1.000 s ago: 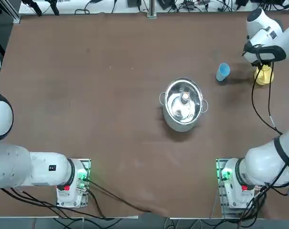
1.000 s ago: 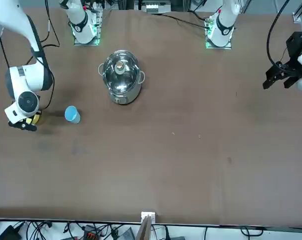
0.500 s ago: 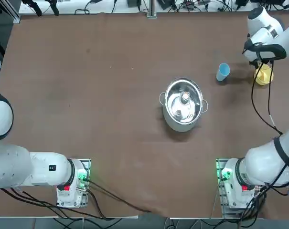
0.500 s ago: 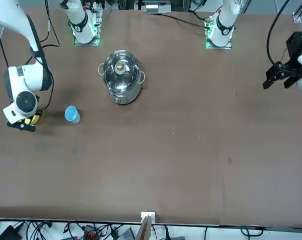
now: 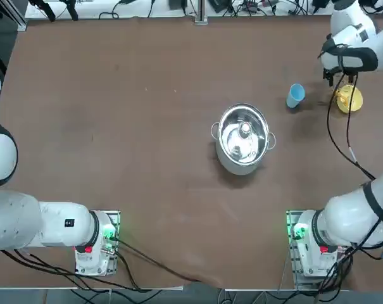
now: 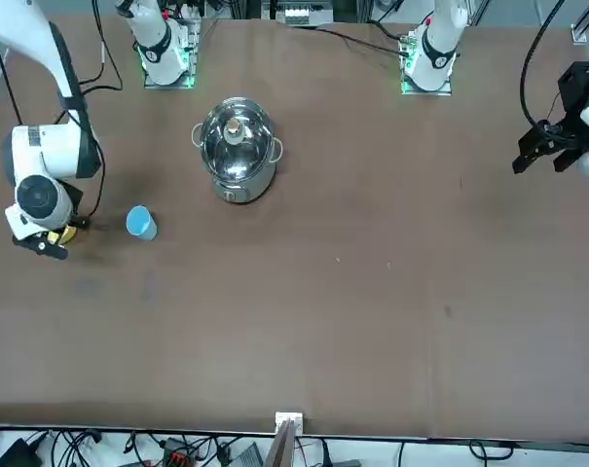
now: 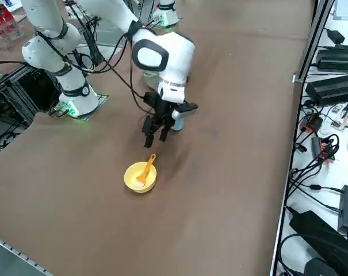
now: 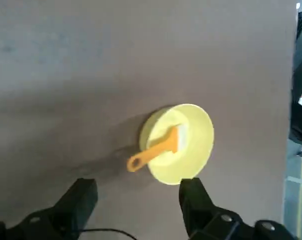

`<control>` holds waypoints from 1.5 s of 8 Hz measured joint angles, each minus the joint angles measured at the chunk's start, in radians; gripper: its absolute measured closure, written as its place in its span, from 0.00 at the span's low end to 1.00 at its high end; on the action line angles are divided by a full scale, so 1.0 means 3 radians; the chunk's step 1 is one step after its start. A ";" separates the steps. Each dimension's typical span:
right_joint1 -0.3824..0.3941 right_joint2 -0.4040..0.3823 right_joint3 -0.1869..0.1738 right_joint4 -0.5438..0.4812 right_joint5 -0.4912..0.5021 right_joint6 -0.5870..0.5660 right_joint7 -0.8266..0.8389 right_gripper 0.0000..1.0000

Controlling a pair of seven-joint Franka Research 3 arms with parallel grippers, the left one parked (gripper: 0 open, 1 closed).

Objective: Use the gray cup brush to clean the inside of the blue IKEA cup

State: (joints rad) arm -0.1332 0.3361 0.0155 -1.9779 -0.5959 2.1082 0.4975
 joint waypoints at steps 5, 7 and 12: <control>0.0022 -0.0207 0.0310 0.1117 0.1058 -0.1059 -0.0593 0.00; 0.0022 -0.0238 0.0353 0.1603 0.1405 -0.1432 -0.0896 0.00; -0.0013 -0.0516 0.0332 0.2032 0.1949 -0.1951 -0.1270 0.00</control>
State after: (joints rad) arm -0.1371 0.1813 0.1152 -1.3683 -0.0113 1.5228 0.1166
